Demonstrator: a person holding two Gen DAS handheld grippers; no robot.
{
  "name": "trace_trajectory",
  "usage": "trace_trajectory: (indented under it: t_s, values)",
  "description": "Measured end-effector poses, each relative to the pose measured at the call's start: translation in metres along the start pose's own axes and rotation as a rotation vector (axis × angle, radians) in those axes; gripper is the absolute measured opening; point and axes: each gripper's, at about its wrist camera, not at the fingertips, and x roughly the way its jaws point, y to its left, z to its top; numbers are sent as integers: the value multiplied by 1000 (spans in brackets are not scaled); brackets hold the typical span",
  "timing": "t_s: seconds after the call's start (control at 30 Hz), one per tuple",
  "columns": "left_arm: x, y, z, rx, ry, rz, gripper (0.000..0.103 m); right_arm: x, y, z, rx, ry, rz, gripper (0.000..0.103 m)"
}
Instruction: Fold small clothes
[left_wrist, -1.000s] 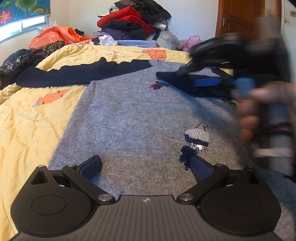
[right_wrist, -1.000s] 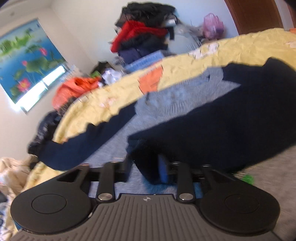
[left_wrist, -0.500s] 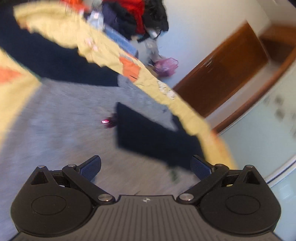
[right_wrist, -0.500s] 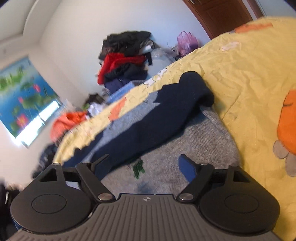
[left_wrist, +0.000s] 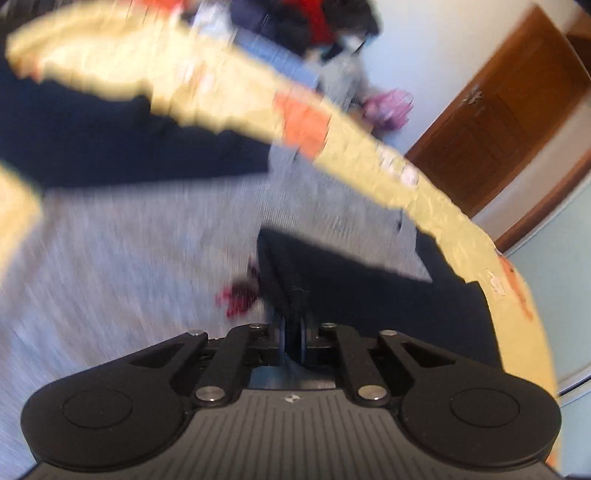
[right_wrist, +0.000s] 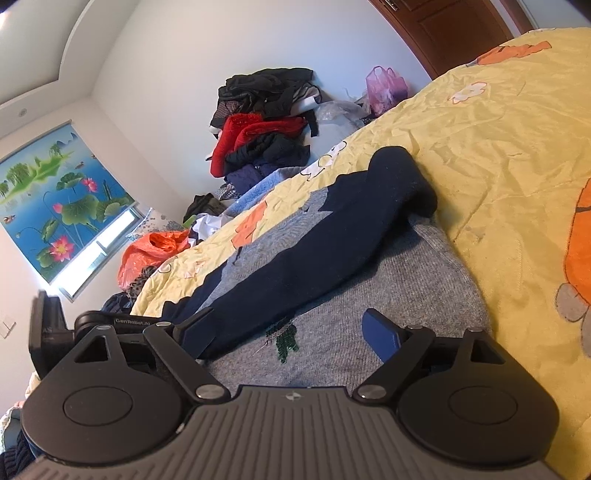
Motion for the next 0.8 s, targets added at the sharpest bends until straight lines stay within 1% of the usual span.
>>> trace_trajectory:
  t_s: [0.07, 0.1, 0.13, 0.23, 0.3, 0.33, 0.37, 0.43, 0.47, 0.53, 0.57, 0.63, 0.67, 0.7, 0.73, 0.77, 0.8]
  values:
    - [-20, -3, 5, 67, -91, 25, 7, 0, 0, 0, 1, -1, 0, 87]
    - [-27, -1, 6, 90, -120, 56, 7, 0, 0, 0, 1, -2, 0, 87]
    - [-30, 5, 9, 98, -129, 84, 6, 0, 0, 0, 2, -3, 0, 87]
    - [-18, 33, 11, 75, -60, 153, 6, 2, 0, 0, -3, -1, 1, 88]
    - [-7, 43, 4, 87, -11, 164, 6, 2, 0, 0, -9, 2, -3, 88]
    - [-4, 43, -1, 111, -13, 167, 7, 2, 0, 0, -11, 3, -5, 88]
    - [-6, 40, -5, 148, -34, 177, 7, 2, 1, 0, -12, 4, -6, 88]
    - [-10, 29, -13, 202, -58, 209, 8, 2, 1, 1, -13, 4, -7, 88]
    - [-14, 25, -16, 217, -76, 226, 8, 2, 1, 1, -16, 6, -10, 88]
    - [-32, 18, -26, 244, -145, 231, 9, 3, 4, 1, -27, 14, -24, 88]
    - [-43, 13, -31, 267, -193, 219, 9, 4, 7, 1, -41, 22, -47, 87]
    - [-59, 3, -38, 331, -305, 198, 10, 6, 23, 6, -121, 20, -105, 88]
    - [-63, -1, -40, 360, -349, 193, 13, 7, 31, 10, -170, -5, -111, 89]
    - [-64, -6, -41, 381, -373, 183, 17, 9, 41, 16, -214, -30, -102, 89]
    - [-59, -11, -37, 395, -362, 172, 34, 15, 50, 24, -256, -43, -99, 92]
    - [-51, -14, -32, 398, -332, 164, 44, 26, 58, 32, -304, -43, -110, 95]
    - [-41, -16, -28, 390, -301, 162, 61, 40, 65, 40, -356, -28, -139, 95]
